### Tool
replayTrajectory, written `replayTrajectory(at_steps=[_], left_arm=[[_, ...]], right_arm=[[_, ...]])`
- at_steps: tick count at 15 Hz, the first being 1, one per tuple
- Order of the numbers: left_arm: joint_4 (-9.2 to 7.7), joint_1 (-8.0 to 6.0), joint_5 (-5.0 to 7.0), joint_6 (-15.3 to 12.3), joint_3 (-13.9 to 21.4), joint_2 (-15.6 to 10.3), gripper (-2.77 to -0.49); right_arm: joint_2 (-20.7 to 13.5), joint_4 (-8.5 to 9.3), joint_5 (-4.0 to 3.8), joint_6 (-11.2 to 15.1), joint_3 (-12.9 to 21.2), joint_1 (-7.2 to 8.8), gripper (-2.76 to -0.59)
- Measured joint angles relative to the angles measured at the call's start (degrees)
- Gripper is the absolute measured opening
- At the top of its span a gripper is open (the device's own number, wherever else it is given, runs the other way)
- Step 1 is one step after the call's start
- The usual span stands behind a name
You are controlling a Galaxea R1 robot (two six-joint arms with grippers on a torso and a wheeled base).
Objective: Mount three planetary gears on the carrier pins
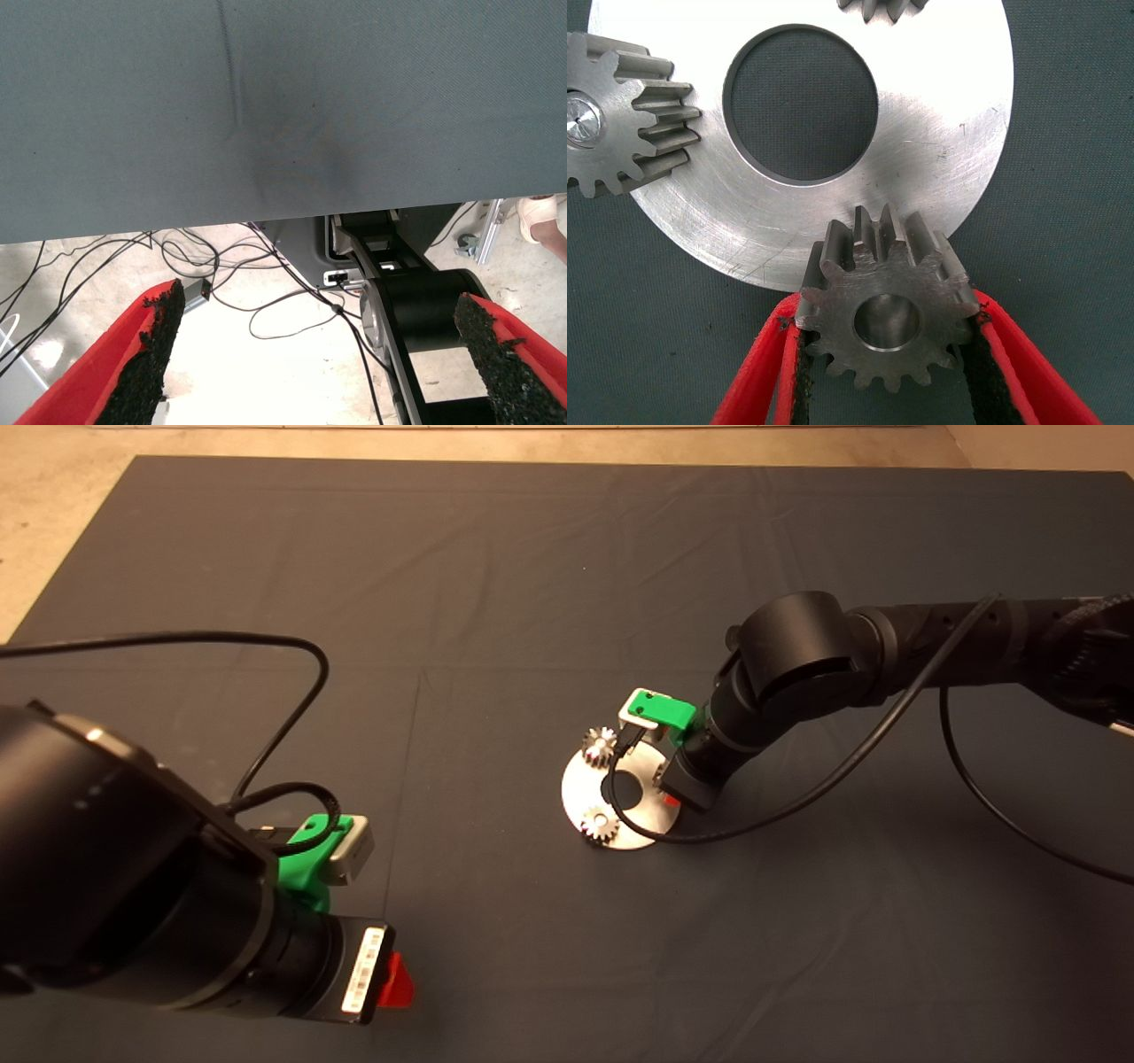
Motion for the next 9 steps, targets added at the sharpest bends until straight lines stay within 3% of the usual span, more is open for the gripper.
replayTrajectory(at_steps=[9], left_arm=[[0.00,-0.01,0.00,0.00,0.00,0.00,-1.09]], right_arm=[[0.00,-0.06,0.11,-0.21,-0.26,0.17,-2.38]])
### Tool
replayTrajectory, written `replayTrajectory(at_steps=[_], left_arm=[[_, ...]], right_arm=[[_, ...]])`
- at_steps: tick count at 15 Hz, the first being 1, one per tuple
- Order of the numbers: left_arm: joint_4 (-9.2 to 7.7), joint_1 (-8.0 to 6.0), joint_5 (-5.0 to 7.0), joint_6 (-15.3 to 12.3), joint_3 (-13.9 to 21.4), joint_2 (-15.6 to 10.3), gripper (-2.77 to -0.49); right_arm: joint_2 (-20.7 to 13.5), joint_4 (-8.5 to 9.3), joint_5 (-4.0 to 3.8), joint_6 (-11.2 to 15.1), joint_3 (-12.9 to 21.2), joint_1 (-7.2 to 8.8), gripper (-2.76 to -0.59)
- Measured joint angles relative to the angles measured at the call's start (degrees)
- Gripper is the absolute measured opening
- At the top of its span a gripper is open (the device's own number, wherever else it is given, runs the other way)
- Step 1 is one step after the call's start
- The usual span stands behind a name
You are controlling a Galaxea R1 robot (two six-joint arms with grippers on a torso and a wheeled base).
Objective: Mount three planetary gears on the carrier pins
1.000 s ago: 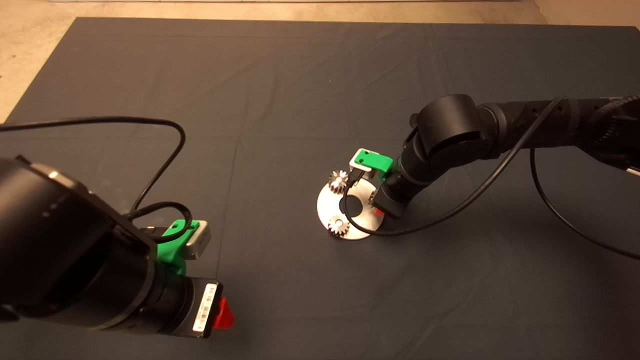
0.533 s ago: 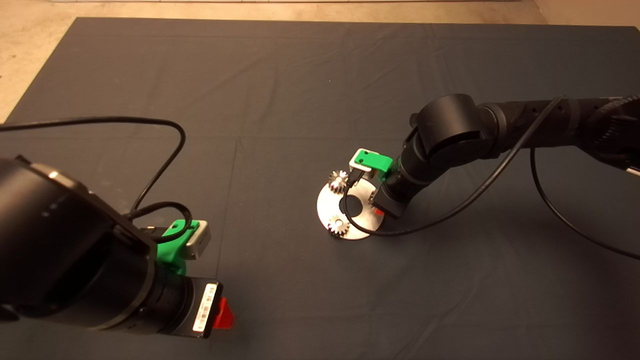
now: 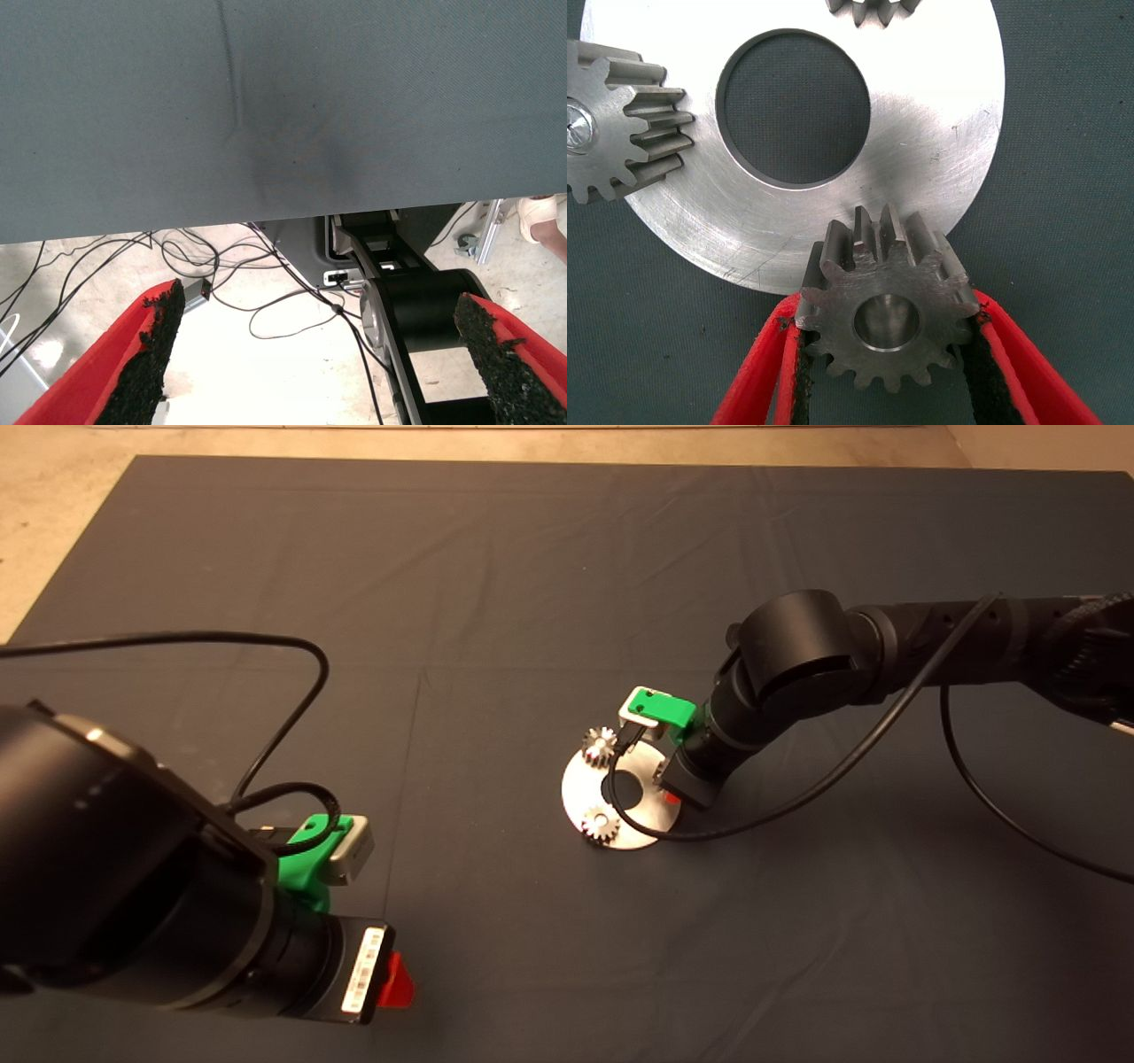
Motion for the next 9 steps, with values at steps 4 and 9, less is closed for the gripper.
replayTrajectory(at_steps=[4,9], left_arm=[[0.00,0.02,0.00,0.00,0.00,0.00,-1.09],[0.00,0.00,0.00,0.00,0.00,0.00,-1.09]], right_arm=[[0.00,0.00,0.02,0.00,-0.07,0.11,-2.38],[-0.02,0.00,0.04,-0.02,-0.11,0.11,-2.38]])
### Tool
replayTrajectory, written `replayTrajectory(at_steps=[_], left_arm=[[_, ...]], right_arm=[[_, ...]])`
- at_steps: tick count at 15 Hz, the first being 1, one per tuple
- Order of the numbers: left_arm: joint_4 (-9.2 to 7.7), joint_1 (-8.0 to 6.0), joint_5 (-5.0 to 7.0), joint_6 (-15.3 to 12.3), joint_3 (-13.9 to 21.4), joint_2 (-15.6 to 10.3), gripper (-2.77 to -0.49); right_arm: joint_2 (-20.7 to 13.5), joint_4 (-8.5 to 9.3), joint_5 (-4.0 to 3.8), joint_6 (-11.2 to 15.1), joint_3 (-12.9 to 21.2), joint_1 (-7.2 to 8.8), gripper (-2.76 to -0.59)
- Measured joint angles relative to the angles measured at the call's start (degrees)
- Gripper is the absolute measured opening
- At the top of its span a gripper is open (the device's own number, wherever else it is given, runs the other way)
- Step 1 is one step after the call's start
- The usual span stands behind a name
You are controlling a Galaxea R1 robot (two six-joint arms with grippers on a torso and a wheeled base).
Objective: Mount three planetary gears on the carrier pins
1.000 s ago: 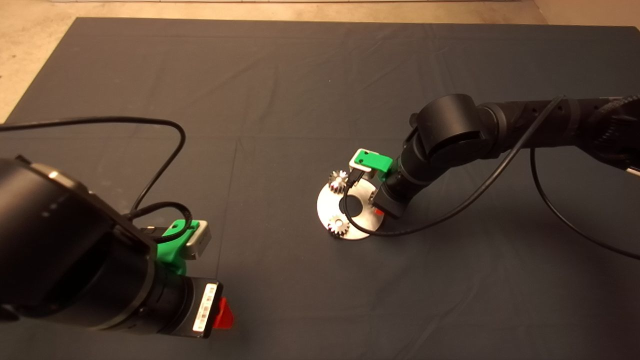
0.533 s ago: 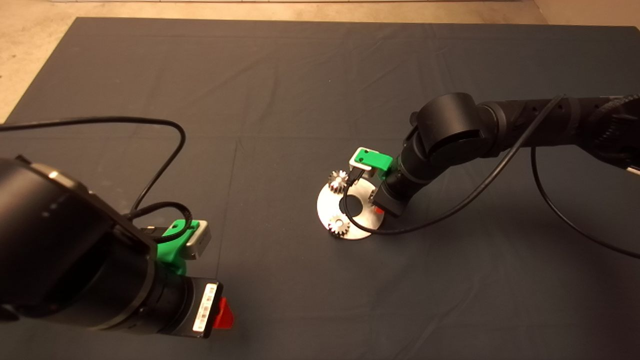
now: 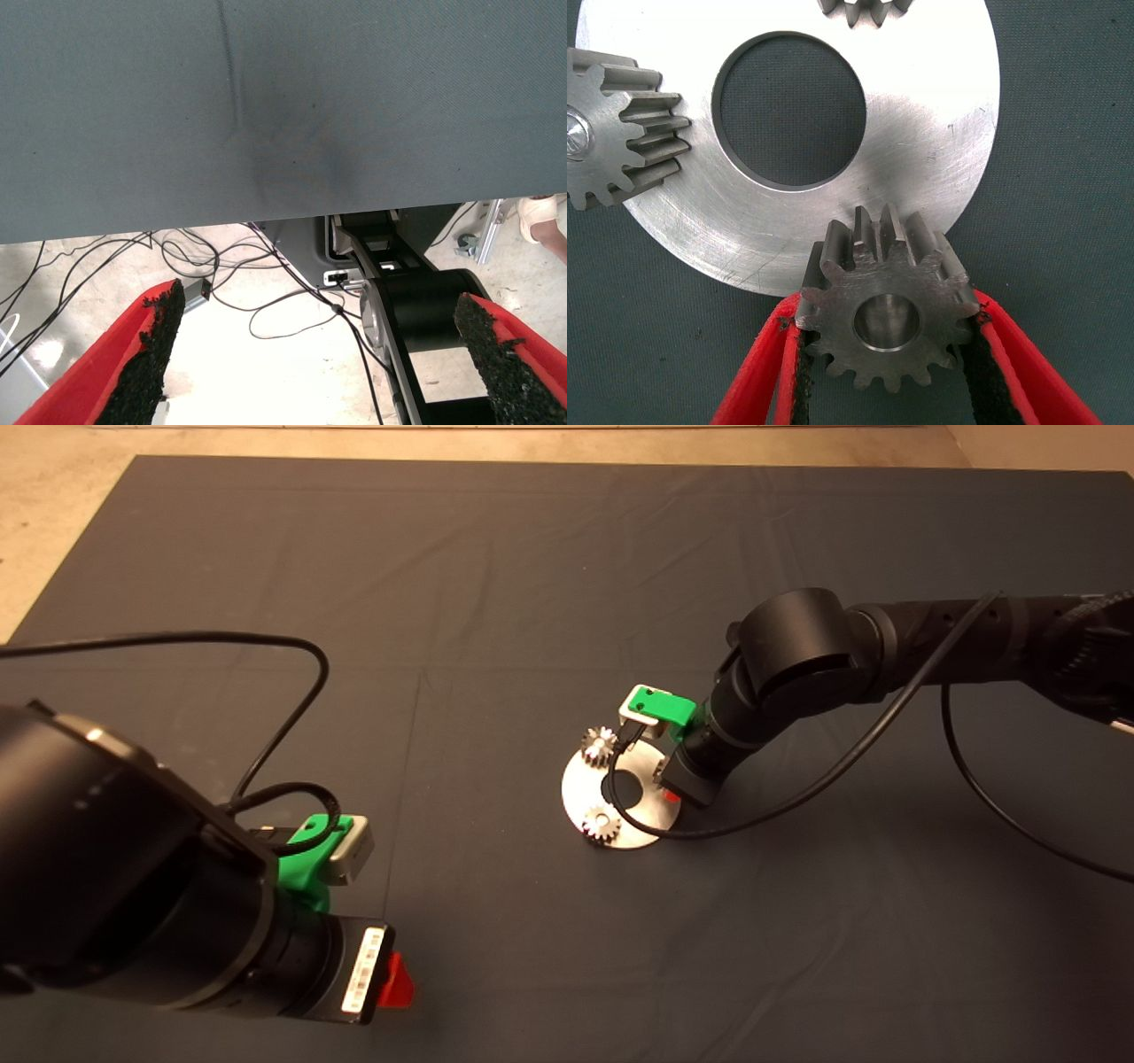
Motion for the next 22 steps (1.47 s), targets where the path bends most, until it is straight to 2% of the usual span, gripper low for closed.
replayTrajectory(at_steps=[22], left_arm=[[-0.02,0.00,0.00,0.00,0.00,0.00,-1.09]], right_arm=[[-0.30,-0.08,0.41,-0.18,0.02,-0.13,-2.38]])
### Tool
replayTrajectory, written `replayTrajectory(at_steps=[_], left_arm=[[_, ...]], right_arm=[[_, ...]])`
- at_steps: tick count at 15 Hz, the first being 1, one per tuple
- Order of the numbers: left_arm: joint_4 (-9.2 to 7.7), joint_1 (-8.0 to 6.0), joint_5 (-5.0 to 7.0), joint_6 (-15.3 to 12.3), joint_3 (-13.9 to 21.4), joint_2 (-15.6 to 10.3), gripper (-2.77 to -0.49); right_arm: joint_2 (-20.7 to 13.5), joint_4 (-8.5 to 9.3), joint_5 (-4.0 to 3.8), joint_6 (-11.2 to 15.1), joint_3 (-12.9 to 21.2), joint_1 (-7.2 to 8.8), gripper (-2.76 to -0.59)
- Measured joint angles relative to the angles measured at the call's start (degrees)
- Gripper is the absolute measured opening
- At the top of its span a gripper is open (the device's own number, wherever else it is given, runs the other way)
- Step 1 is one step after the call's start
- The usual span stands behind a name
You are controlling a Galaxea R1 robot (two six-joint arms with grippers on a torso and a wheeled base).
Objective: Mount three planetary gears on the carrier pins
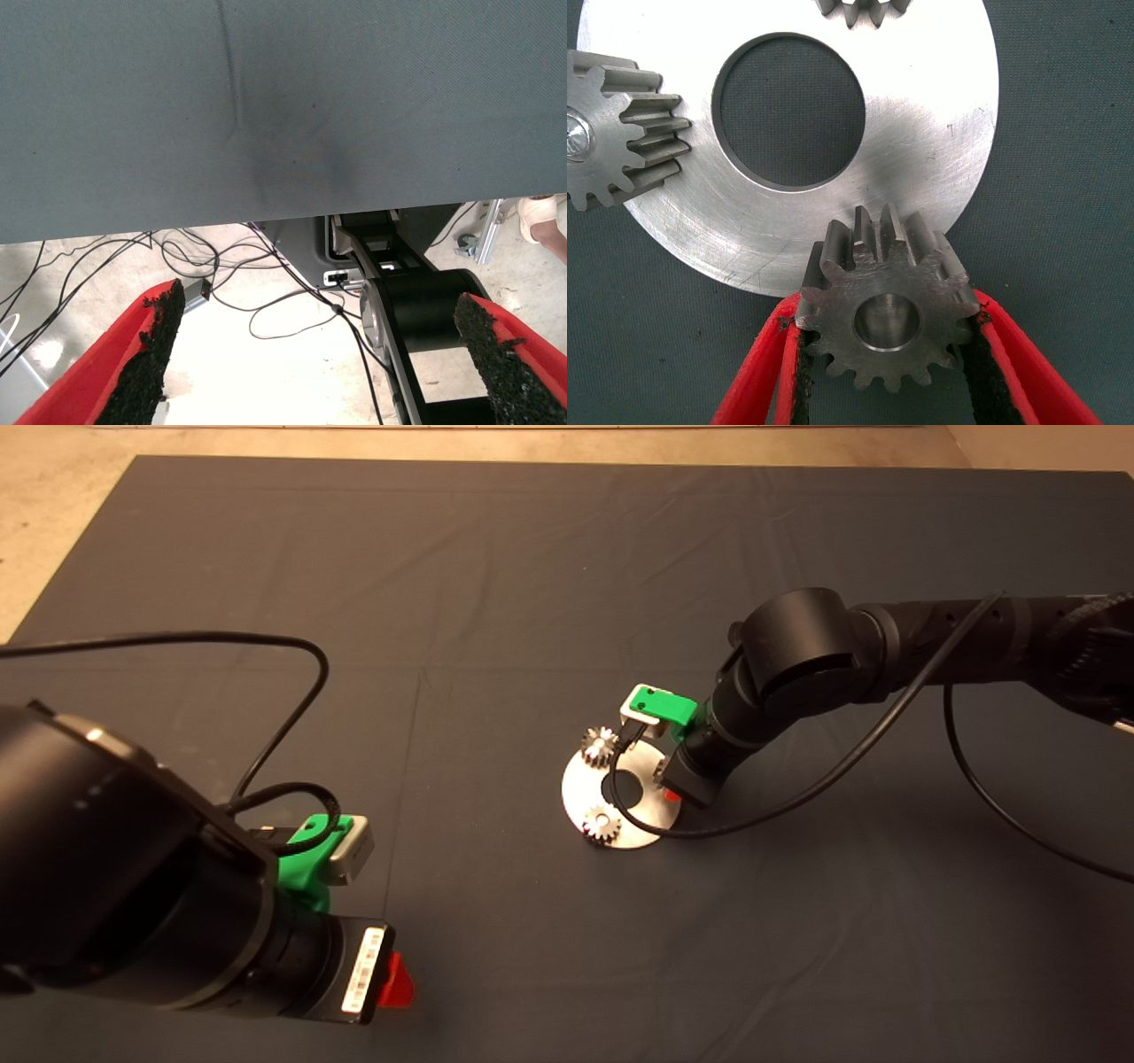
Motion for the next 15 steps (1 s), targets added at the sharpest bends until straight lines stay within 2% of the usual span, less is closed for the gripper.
replayTrajectory(at_steps=[15], left_arm=[[0.00,0.02,0.00,0.00,0.00,0.00,-1.09]], right_arm=[[-0.02,-0.49,-0.04,-0.01,0.06,-0.04,-2.38]])
